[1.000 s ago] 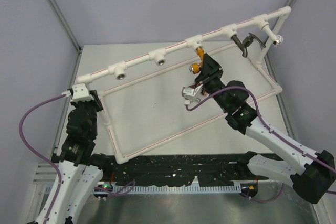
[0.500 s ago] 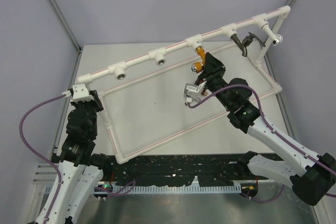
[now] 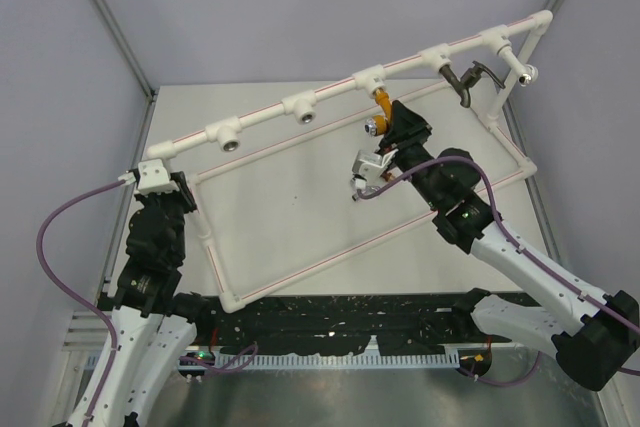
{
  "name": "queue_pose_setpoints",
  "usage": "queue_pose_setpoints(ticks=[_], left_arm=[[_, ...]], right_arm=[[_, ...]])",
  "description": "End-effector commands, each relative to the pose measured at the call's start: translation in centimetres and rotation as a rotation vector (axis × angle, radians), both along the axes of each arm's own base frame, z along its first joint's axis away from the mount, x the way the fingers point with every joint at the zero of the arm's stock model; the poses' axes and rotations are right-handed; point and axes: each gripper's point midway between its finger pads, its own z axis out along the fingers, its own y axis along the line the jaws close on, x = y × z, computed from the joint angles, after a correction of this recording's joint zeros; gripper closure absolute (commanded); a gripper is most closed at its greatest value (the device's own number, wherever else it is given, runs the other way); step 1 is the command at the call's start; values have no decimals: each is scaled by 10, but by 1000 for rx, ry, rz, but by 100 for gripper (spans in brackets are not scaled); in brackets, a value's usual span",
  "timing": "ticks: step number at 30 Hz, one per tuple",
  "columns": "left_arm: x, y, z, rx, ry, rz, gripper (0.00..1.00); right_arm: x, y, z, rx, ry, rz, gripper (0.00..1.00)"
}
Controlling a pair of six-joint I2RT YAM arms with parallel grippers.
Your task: Install the water faucets
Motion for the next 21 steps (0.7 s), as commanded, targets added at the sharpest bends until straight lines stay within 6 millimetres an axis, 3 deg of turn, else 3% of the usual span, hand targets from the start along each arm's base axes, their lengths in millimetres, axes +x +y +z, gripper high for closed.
queue_pose_setpoints(ticks=[1, 21], left_arm=[[-2, -11, 2, -15, -6, -65, 100], [-4, -12, 3, -21, -13, -70, 100]], right_arm=[[7, -1, -6, 119, 91, -9, 95], [8, 8, -5, 586, 291, 73, 95]])
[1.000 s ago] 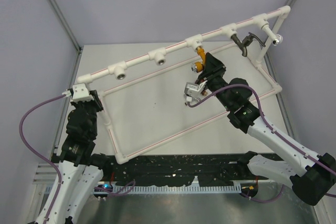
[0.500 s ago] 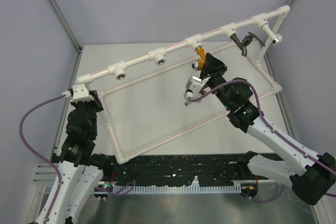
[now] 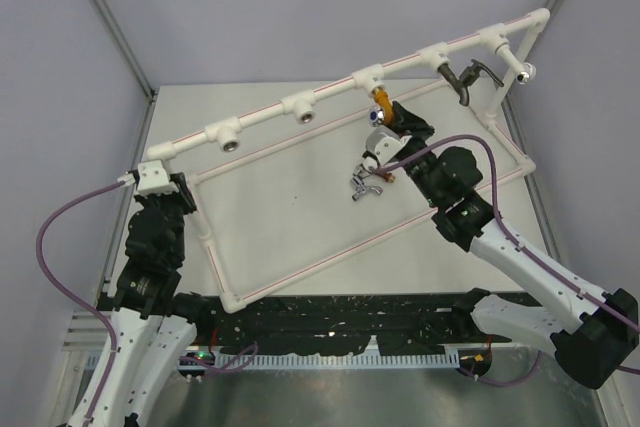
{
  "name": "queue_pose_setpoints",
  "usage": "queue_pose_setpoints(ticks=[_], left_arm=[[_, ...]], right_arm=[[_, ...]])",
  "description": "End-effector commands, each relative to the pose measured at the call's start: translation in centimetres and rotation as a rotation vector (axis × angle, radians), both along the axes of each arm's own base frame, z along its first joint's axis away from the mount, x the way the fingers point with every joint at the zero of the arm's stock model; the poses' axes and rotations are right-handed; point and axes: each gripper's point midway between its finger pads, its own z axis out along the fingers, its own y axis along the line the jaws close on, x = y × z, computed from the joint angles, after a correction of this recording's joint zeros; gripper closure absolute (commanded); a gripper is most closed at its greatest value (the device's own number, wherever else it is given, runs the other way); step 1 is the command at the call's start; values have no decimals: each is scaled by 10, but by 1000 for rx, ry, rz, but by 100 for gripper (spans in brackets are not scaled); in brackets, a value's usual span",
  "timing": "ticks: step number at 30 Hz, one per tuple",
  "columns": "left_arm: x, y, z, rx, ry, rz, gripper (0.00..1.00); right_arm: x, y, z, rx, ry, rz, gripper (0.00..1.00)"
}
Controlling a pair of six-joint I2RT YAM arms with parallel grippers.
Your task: Install the water faucets
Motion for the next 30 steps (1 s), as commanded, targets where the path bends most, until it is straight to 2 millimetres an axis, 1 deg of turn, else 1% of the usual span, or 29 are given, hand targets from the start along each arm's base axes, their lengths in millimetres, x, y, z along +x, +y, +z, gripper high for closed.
queue_pose_setpoints(ticks=[1, 10, 18, 26, 30], left_arm=[[-3, -11, 2, -20, -12, -67, 100], [-4, -12, 4, -23, -19, -70, 100], [-4, -13, 4, -24, -22, -75, 100], [-5, -14, 4, -31, -25, -82, 100], [-4, -15, 4, -33, -26, -84, 100]], right_arm=[[7, 3, -3, 181, 101, 15, 95], [4, 8, 1, 341, 167, 84, 95], [5, 3, 2, 489, 228, 115, 95], [8, 5, -5, 577, 273, 128, 95], [8, 5, -4, 649, 289, 143, 95]])
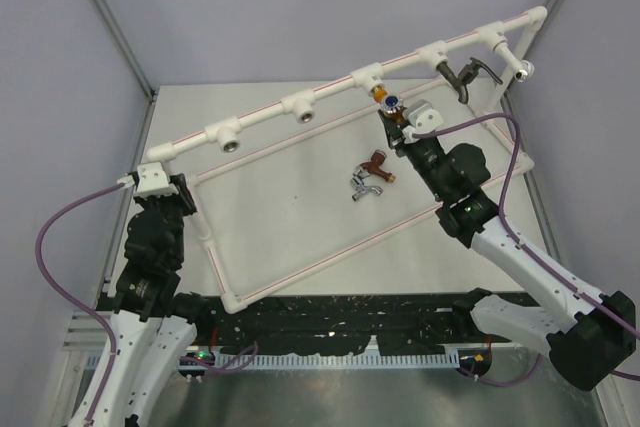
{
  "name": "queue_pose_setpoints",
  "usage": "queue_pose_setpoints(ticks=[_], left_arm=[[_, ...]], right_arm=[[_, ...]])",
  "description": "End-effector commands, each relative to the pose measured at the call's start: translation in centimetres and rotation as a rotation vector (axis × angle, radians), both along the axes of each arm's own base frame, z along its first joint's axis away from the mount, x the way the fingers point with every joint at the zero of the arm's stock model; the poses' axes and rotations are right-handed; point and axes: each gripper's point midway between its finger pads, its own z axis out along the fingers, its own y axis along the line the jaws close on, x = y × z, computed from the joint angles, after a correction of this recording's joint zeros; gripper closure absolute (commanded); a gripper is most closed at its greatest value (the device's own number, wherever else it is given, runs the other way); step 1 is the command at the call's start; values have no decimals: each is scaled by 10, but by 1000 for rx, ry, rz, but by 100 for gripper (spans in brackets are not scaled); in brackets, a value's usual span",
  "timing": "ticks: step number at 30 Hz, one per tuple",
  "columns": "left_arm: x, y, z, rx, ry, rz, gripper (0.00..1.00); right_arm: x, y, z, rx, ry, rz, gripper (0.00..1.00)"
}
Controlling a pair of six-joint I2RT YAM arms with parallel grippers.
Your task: Install the water faucets
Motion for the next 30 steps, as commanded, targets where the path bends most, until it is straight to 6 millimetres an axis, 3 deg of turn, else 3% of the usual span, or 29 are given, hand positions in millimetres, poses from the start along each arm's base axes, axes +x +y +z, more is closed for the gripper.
queue_pose_setpoints(ticks=[1, 19, 30], left_arm=[[-2, -14, 4, -31, -22, -72, 100], [-2, -19, 4, -43, -27, -94, 100], [-4, -18, 6, -44, -36, -95, 100]], right_arm=[[6, 2, -1, 120, 44, 11, 95], [8, -1, -21, 516, 172, 26, 95], [2, -3, 4, 601, 189, 67, 95]])
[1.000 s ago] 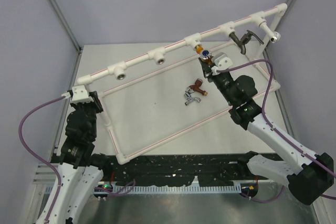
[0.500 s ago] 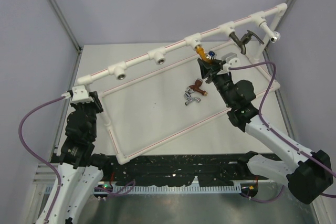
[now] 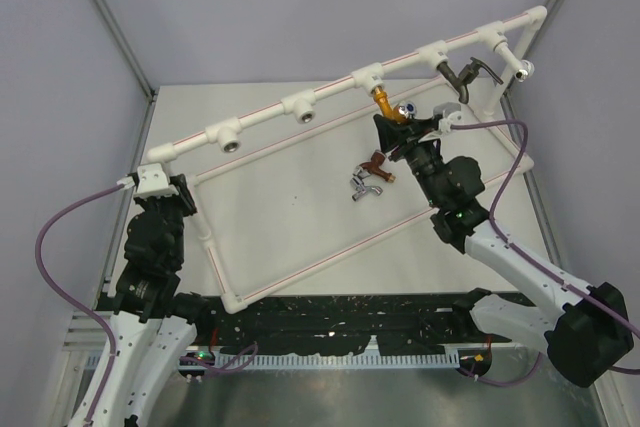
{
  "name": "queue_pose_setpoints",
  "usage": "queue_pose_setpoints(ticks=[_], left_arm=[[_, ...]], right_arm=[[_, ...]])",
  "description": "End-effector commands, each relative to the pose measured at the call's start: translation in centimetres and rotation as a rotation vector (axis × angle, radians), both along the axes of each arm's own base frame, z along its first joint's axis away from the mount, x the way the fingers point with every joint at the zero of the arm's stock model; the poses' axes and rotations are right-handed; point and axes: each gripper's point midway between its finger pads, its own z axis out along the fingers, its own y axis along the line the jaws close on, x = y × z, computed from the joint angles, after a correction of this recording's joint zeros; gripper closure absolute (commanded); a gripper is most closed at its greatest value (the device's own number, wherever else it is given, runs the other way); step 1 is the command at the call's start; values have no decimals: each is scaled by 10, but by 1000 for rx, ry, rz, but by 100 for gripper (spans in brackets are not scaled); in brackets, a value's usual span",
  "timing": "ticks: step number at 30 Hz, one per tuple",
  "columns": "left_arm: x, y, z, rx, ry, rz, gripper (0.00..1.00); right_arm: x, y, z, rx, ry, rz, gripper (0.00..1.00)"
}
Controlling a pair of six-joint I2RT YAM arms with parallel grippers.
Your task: Install the water faucets
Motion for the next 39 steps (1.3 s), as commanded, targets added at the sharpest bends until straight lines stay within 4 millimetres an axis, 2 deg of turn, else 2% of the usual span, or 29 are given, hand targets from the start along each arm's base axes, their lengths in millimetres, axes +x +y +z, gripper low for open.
queue_pose_setpoints(ticks=[1, 4, 20, 34, 39], left_arm=[[-2, -17, 6, -40, -30, -88, 100], [-2, -17, 5, -40, -28, -88, 100], [-4, -17, 7, -44, -37, -88, 100], [-5, -17, 9, -48, -45, -91, 100], [-5, -18, 8, -47, -42, -93, 100]], right_arm=[[3, -9, 25, 63, 16, -18, 95], [2, -10, 33, 109, 41, 0, 95], [2, -4, 30, 404, 196, 92, 95], [2, 2, 31, 757, 318, 197, 95], [0, -1, 29, 856, 330, 162, 95]])
